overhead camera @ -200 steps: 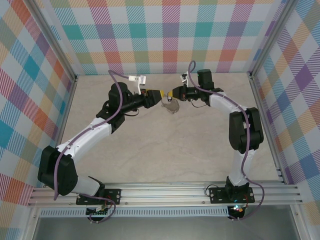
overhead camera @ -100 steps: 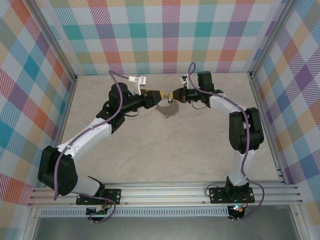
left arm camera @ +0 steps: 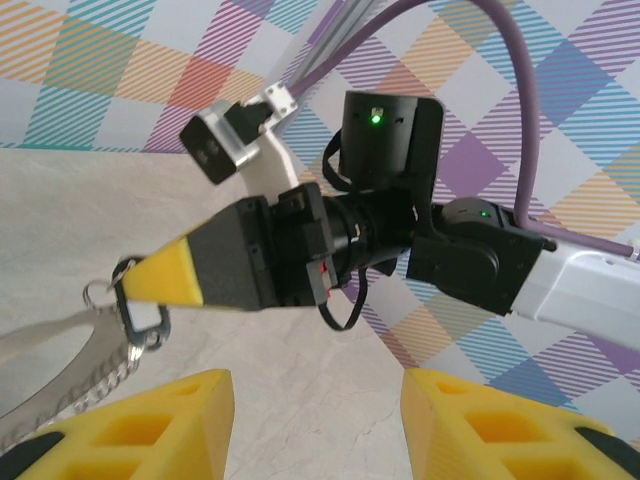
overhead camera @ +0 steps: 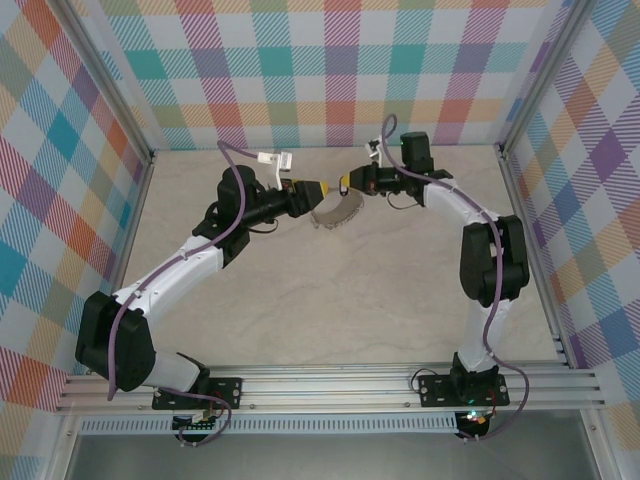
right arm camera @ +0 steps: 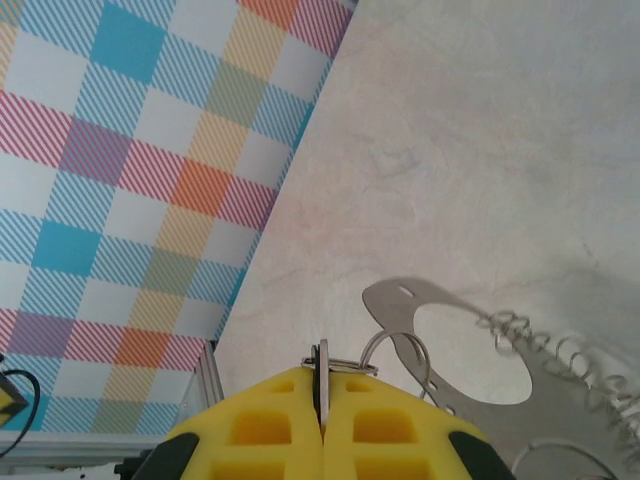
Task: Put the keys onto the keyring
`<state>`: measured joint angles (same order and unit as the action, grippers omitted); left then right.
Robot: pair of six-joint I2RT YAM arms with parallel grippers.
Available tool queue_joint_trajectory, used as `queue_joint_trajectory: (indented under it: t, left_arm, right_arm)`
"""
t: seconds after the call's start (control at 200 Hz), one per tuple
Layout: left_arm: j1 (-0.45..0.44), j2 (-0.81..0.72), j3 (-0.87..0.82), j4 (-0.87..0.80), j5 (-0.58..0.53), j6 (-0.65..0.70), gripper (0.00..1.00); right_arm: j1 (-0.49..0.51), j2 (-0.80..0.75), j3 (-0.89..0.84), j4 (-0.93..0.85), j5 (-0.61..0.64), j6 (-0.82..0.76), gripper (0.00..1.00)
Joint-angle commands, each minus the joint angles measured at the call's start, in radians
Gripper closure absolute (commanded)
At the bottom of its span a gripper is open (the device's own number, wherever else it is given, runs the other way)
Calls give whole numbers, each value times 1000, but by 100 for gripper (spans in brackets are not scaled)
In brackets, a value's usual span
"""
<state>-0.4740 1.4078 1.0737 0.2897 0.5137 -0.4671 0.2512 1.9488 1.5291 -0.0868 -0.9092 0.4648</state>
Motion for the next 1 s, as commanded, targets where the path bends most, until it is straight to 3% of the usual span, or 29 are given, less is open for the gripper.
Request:
queue_joint_trajectory:
  t: [0.0, 0.245, 0.675, 0.995]
  left_arm:
    - [10, -3, 14, 20, 11, 8, 52]
    - [9, 20, 29, 23, 16, 7, 52]
    - [8, 3, -10, 45, 26, -25, 52]
    - [7, -27, -41, 34, 21, -23, 52]
  right_arm:
    - [-31, 15, 74, -14, -14, -22, 100]
    - [-52, 57, 118, -70, -20, -58, 100]
    - [-41, -97, -365, 249, 4, 64, 100]
    - [10, -118, -559, 339, 37, 83, 100]
